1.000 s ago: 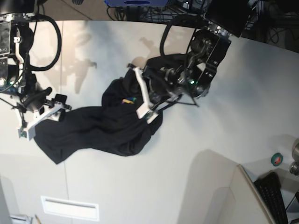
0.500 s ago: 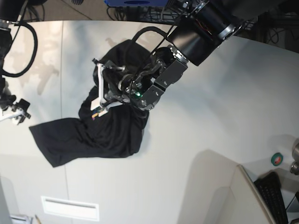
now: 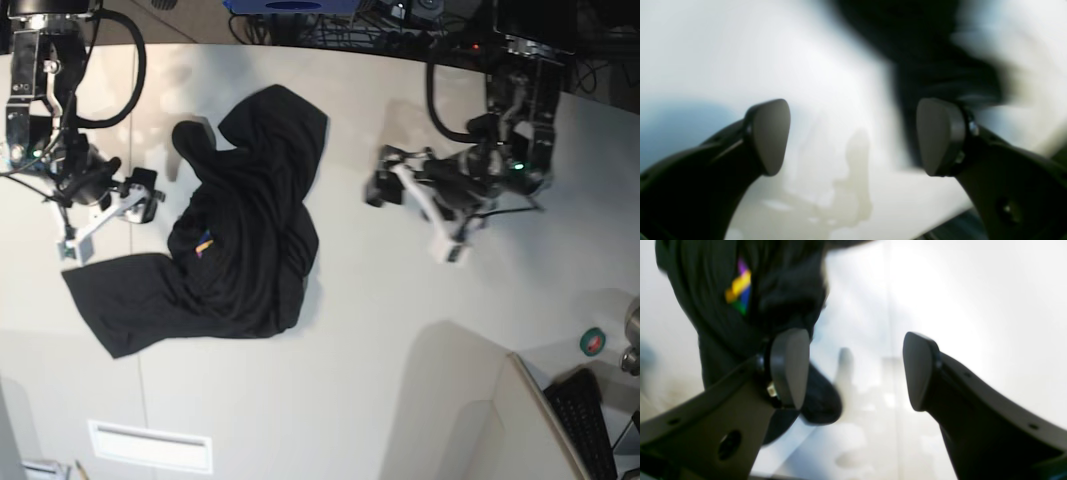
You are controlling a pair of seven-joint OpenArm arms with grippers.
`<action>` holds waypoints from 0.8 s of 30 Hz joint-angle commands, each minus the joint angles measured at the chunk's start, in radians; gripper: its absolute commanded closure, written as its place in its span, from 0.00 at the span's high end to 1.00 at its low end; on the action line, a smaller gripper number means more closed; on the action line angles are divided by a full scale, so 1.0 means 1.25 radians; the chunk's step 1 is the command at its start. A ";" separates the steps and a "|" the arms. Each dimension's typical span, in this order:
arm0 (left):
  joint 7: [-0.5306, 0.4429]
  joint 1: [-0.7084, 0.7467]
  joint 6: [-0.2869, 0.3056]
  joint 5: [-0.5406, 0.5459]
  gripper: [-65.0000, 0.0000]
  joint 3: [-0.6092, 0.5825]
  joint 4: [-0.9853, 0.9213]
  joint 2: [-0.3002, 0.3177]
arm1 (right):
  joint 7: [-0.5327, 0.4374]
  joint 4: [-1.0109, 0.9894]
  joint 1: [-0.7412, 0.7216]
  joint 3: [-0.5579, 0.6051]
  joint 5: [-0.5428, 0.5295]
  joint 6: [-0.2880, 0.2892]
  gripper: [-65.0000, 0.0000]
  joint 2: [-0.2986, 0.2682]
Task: Layout the t-shirt on the table in an organized manner, then fold the t-shirt properly
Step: 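Grasp the shirt with the left gripper and lift it, then grasp the shirt with the right gripper and pull it toward its arm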
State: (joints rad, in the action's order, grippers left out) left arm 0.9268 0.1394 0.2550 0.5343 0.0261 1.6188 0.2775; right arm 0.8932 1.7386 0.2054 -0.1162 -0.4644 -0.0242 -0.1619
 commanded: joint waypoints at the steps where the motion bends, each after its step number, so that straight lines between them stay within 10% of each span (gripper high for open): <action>1: -0.008 0.009 0.009 0.018 0.83 0.055 0.007 0.011 | -0.019 0.014 -0.008 0.031 -0.012 0.008 0.64 -0.005; 8: -0.009 0.079 0.013 0.018 0.51 0.354 -0.018 0.052 | -0.022 0.002 -0.031 0.197 -0.011 0.005 0.64 -0.002; 17: -0.009 0.082 0.013 0.018 0.76 0.420 -0.024 0.049 | -0.099 -0.189 -0.069 0.224 -0.010 0.005 0.64 -0.006; 24: -0.009 0.073 0.013 0.018 0.78 0.420 -0.024 0.046 | -0.100 -0.287 -0.088 0.224 -0.012 0.009 0.60 -0.002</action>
State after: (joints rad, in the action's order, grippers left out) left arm 0.9314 0.2363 0.2665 0.5510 0.5465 1.5730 0.3187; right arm 0.7586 1.3773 0.0948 0.1658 -0.4816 -0.0151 -0.1612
